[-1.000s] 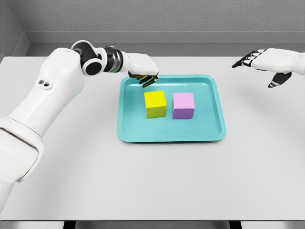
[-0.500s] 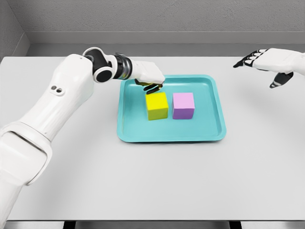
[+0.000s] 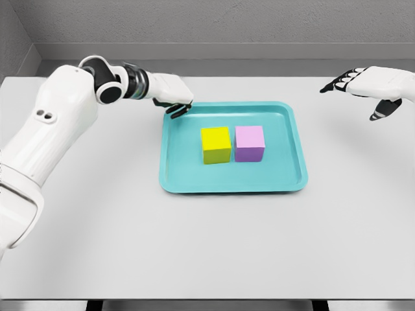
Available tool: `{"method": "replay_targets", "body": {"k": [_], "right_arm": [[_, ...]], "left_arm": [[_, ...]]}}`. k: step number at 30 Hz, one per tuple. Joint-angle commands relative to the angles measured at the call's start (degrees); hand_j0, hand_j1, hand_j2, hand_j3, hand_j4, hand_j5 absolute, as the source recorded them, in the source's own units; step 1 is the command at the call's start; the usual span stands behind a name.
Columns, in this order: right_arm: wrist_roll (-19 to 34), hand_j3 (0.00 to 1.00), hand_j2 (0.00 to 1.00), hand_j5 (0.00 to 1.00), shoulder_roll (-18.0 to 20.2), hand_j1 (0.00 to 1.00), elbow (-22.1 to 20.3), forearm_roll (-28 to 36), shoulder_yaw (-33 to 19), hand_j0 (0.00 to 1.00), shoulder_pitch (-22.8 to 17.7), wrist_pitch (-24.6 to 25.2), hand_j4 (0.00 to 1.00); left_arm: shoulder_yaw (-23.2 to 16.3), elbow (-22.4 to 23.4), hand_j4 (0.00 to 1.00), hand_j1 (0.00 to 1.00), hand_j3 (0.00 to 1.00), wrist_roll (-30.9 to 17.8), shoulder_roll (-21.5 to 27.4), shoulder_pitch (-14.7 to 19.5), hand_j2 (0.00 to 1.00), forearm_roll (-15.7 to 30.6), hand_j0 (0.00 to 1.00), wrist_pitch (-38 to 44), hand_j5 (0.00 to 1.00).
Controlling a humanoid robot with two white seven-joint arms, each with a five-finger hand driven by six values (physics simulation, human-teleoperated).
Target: Push two cubes
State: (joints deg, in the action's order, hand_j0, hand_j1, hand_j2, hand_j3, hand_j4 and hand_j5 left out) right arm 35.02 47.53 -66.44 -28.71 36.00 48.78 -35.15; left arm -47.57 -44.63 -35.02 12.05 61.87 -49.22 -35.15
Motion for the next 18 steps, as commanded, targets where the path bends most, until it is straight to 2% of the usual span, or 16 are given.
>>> {"method": "replay_targets", "body": {"k": [1,5,18], "right_arm": [[0.0,1.0,1.0,1.0,0.1,1.0,0.0,0.2,0.2,1.0,0.1,0.1,1.0],[0.0,1.0,1.0,1.0,0.1,1.0,0.1,0.2,0.1,1.0,0.1,0.1,1.0],[0.0,1.0,1.0,1.0,0.2,1.0,0.1,0.2,0.4,1.0,-0.4,0.1,1.0]], "left_arm": [[-4.4,0.0,0.03,0.03,0.03,0.0,-0.1,0.0,0.03,0.4,0.03,0.1,0.03],[-7.3,-0.4,0.03,0.03,0.03,0.0,-0.9,0.0,0.03,0.3,0.03,0.1,0.03],[-7.4,-0.1,0.03,0.03,0.03,0.0,-3.6,0.0,0.03,0.4,0.03,0.1,0.03]]}}
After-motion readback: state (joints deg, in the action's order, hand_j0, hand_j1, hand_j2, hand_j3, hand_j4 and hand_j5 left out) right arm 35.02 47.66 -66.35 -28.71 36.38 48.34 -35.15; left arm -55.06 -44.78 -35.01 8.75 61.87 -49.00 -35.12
